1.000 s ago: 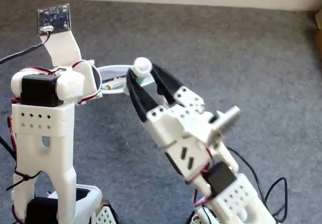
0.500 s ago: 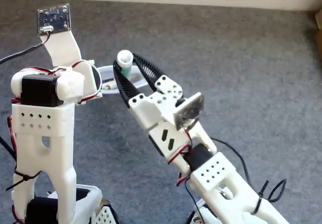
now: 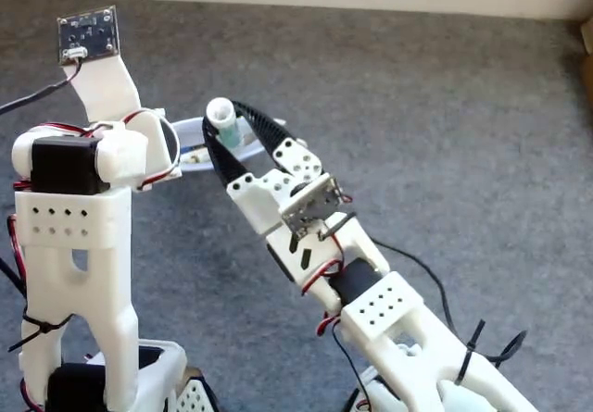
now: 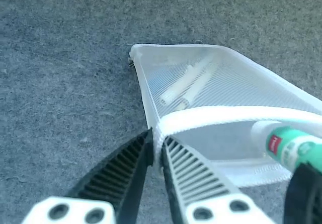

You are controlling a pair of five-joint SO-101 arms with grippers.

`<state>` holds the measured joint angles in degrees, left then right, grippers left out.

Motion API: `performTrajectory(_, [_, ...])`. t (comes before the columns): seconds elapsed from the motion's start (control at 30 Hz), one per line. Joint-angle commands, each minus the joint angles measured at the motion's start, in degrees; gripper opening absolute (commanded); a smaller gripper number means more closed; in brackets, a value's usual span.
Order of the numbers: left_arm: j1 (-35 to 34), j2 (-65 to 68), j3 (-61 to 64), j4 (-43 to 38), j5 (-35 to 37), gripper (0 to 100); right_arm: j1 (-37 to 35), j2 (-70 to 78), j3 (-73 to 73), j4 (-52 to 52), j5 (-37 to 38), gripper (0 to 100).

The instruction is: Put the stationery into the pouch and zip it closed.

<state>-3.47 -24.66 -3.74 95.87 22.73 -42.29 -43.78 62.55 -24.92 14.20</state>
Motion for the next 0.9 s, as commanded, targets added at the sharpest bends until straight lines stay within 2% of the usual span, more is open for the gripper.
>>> performTrajectory(0.0, [-0.84,-1.1,-0.13,0.26,0.09,1,0.57,-0.57,-0.4,4.35,0.97,11.5])
performTrajectory(0.1, [-0.84,-1.1,-0.13,0.35,0.09,1,0.4,-0.57,-0.4,5.76,0.88,17.7])
performTrajectory(0.5, [-0.92,-0.75,-0.04,0.44,0.09,1,0.66,-3.74,-0.22,6.99,0.88,17.6])
performTrajectory(0.87, [-0.92,-1.1,2.15,0.0,0.09,1,0.66,-26.15,-0.84,39.25,0.79,17.6])
